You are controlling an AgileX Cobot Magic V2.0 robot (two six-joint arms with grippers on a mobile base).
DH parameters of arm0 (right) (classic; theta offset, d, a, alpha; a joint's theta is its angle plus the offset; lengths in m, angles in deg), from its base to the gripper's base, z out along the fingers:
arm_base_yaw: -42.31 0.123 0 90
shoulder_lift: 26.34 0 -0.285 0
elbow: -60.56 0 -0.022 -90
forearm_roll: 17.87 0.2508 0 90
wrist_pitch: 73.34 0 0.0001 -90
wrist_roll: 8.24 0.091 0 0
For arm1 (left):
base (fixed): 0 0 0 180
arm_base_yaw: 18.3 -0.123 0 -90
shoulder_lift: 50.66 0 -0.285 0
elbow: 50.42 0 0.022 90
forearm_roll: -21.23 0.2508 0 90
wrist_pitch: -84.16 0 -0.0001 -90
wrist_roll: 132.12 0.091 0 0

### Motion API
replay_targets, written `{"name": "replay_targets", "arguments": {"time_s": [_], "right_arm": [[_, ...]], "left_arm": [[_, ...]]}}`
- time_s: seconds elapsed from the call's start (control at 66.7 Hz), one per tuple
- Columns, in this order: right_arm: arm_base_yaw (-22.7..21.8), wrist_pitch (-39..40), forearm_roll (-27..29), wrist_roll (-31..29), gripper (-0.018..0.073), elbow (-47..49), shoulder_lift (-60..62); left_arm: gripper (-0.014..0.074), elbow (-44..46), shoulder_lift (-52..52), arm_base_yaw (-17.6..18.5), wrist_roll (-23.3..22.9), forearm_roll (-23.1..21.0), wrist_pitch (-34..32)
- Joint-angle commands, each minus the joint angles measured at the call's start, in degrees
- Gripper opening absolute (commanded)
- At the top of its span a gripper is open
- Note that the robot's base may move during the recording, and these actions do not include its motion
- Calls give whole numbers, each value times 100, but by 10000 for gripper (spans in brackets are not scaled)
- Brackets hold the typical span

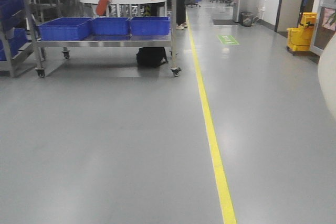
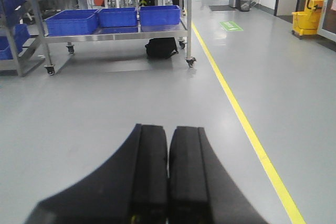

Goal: Move white bin to right shelf second layer
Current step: 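Drive the base away from the table holding the bin in the right gripper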

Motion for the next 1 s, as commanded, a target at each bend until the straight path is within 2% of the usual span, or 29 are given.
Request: {"name": "replay_targets", "arguments": {"time_s": [0.0, 0.989], "right_arm": [[-46, 531, 29, -25, 94, 176, -3], [-46, 531, 29, -25, 94, 176, -3]], "left_arm": [[85, -211, 87, 4, -17, 0, -498], [85, -211, 87, 4, -17, 0, -498]]}}
